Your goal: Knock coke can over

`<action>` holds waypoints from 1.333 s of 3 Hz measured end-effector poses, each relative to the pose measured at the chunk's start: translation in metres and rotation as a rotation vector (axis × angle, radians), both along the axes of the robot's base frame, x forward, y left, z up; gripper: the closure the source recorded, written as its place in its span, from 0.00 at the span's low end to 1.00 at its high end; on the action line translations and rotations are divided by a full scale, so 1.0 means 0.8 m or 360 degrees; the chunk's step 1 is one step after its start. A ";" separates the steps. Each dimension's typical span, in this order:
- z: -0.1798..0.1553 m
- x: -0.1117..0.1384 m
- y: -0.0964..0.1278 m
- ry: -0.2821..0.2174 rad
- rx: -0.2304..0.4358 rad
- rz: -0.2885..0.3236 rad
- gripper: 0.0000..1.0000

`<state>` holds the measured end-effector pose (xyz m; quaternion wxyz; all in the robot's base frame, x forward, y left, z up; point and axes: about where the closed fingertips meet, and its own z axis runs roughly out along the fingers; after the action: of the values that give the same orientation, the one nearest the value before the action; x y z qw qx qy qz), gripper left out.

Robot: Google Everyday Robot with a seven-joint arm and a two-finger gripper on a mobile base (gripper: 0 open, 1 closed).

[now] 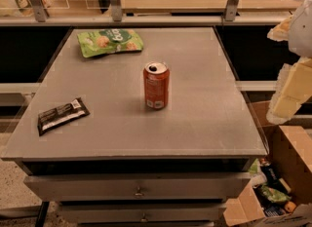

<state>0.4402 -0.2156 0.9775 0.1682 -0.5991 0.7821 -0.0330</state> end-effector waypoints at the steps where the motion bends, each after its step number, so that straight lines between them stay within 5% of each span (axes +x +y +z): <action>1: -0.008 0.012 0.012 -0.0023 0.0173 -0.0022 0.00; 4: -0.046 0.070 0.136 -0.0188 0.0972 -0.0039 0.00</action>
Offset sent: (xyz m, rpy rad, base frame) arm 0.0426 0.0749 -0.0284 0.5423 -0.0952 -0.0142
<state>0.4961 -0.1070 0.9408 0.3853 -0.5084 0.7519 0.1666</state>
